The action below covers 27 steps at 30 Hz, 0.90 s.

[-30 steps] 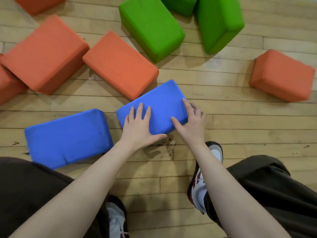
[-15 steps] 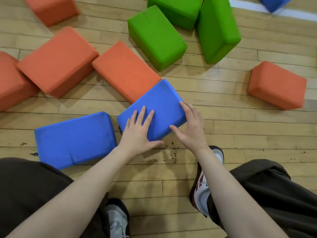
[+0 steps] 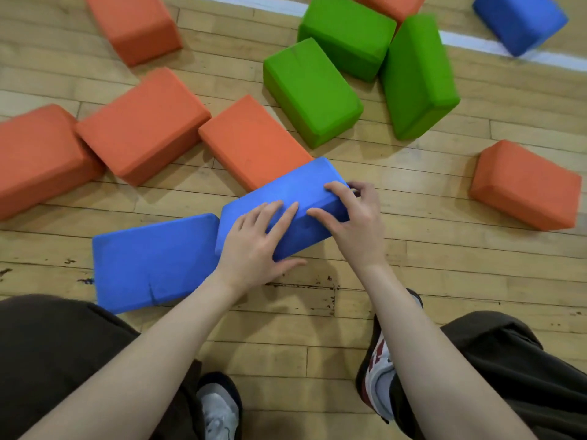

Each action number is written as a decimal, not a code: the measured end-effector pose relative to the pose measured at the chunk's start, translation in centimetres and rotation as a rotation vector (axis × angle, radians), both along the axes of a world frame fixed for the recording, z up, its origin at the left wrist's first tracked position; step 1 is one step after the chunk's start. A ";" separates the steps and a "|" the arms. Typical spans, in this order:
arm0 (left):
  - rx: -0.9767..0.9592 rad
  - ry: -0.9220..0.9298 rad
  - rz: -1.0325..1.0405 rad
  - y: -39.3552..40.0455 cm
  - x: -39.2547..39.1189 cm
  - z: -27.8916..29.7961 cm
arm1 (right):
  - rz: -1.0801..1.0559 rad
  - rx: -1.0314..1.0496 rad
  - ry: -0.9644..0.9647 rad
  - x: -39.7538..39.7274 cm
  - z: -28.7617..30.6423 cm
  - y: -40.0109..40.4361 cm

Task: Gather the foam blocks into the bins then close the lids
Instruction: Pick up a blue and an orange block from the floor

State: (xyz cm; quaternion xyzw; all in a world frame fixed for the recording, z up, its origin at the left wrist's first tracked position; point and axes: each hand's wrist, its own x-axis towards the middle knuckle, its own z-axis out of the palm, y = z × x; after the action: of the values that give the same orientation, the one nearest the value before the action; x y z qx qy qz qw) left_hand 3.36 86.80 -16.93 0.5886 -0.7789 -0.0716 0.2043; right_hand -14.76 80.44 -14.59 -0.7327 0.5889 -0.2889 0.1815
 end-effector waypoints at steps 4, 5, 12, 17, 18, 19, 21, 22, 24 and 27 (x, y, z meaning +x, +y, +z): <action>-0.084 -0.127 0.044 -1.3 1.3 2.0 | -0.014 0.002 -0.098 1.8 2.1 -1.3; -0.129 -0.134 0.070 -1.7 1.7 2.6 | -0.008 0.010 -0.136 2.5 2.7 -1.9; -0.118 -0.154 0.445 -4.5 4.7 5.1 | 0.062 0.145 -0.312 6.7 1.7 -5.8; -0.002 -0.204 0.667 -6.6 6.5 3.6 | 0.078 0.304 0.019 6.9 -4.4 -9.7; 0.012 -0.213 0.701 -7.0 6.6 3.4 | 0.075 0.337 0.096 6.9 -5.4 -10.6; 0.020 -0.225 0.725 -7.5 6.7 3.3 | 0.067 0.361 0.191 7.0 -6.3 -11.3; 0.029 -0.262 0.759 -8.2 6.7 3.1 | 0.053 0.391 0.403 7.3 -7.7 -12.0; 0.034 -0.283 0.773 -8.4 6.7 3.1 | 0.059 0.402 0.483 7.6 -8.1 -12.2; 0.044 -0.327 0.775 -8.4 6.5 3.0 | 0.065 0.433 0.531 8.1 -8.7 -12.2; 0.055 -0.346 0.763 -8.2 5.9 2.9 | 0.055 0.409 0.442 8.5 -9.0 -11.1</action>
State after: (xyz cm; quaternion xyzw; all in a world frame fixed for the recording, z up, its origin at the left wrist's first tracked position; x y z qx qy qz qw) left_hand 9.28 78.60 -14.02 0.8436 -0.5255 0.0882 0.0664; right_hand -6.21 69.37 -23.63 -0.7418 0.6399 0.0071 0.2004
